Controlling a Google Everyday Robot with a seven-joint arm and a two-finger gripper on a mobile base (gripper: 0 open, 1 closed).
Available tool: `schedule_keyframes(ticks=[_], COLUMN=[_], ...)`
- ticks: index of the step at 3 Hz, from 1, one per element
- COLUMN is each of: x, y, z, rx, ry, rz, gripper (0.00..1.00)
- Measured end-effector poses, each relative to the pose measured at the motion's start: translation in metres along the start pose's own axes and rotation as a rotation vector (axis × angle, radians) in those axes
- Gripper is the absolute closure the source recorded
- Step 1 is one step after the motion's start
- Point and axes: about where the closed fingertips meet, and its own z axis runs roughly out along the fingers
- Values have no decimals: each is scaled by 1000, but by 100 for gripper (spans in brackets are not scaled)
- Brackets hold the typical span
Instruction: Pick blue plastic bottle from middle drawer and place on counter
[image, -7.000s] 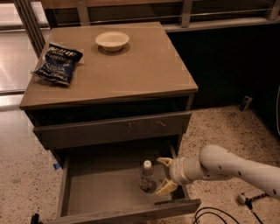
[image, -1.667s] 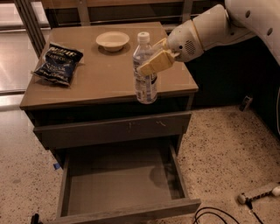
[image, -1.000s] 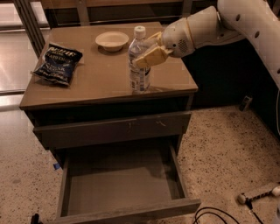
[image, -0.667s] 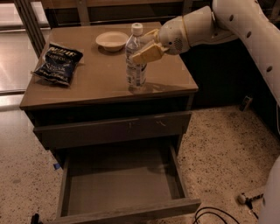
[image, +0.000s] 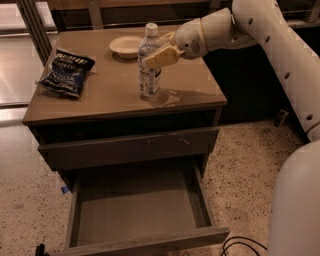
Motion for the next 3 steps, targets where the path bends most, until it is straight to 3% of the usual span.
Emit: schedule_keyframes(ticks=[1, 2, 3], x=[12, 18, 18], y=[-7, -4, -4], z=[7, 12, 12], rx=[-17, -35, -36], ry=[0, -2, -2], rz=[91, 86, 85], gripper=[100, 100, 84])
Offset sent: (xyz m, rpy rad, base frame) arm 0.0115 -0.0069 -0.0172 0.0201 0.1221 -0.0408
